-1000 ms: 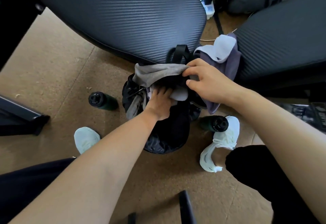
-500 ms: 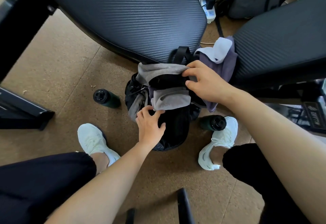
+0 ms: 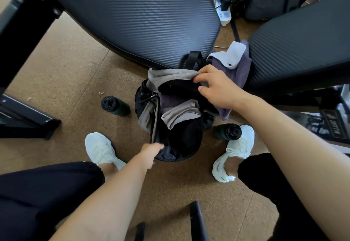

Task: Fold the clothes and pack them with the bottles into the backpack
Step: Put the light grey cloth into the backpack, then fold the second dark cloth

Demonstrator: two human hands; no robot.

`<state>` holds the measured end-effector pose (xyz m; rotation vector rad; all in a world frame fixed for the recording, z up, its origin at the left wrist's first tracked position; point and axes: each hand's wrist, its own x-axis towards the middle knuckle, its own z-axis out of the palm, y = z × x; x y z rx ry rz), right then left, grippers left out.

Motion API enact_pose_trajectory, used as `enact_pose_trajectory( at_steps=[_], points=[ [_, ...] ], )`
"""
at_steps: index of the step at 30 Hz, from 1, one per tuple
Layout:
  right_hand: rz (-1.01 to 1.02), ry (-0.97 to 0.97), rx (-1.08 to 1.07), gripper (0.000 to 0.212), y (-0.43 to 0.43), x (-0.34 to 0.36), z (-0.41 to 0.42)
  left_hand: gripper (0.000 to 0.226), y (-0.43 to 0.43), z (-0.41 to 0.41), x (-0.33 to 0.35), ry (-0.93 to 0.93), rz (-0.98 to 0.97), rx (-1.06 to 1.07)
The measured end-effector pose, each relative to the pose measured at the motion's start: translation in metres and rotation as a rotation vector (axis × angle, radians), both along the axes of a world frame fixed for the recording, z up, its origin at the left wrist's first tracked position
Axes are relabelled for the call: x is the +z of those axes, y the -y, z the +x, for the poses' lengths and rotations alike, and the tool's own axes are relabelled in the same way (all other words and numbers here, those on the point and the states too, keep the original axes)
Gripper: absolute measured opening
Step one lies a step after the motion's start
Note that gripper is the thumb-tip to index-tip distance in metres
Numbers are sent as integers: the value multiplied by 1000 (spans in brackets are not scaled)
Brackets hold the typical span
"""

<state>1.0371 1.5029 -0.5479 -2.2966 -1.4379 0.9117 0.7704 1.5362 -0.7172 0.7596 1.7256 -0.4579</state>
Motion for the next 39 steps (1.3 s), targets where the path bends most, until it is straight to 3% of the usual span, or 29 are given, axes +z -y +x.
enact_pose_trajectory(
  at_steps=[2,6,10,14,17,20,27,29,32,35,37,39],
  points=[
    [1,2,-7,35,0,-1,0,62,17,-13,4,127,-114,95],
    [0,2,-2,37,-1,1,-1,51,22,-12,31,491,-134,355],
    [28,36,29,37,0,3,-3,35,-16,3,104,834,-99,321],
    [45,30,14,42,-1,2,2,30,-42,0,157,1048,-100,345],
    [60,24,11,41,-1,1,5,24,-31,-15,148,822,-25,90],
    [47,-1,8,39,-1,3,6,35,-14,-20,131,520,32,-180],
    [65,-74,-41,27,12,14,-3,34,0,-10,124,346,163,-82],
    [175,52,-154,20,21,17,-1,32,2,-9,122,322,182,-57],
    [341,532,-330,36,33,18,10,37,3,-8,122,306,193,-36],
    [158,700,-238,62,35,9,18,36,3,-6,127,311,199,-41],
    [43,748,-175,50,32,3,12,34,3,-7,130,310,208,-62],
    [14,807,-178,19,27,4,8,33,3,-8,133,304,227,-93]
  ],
)
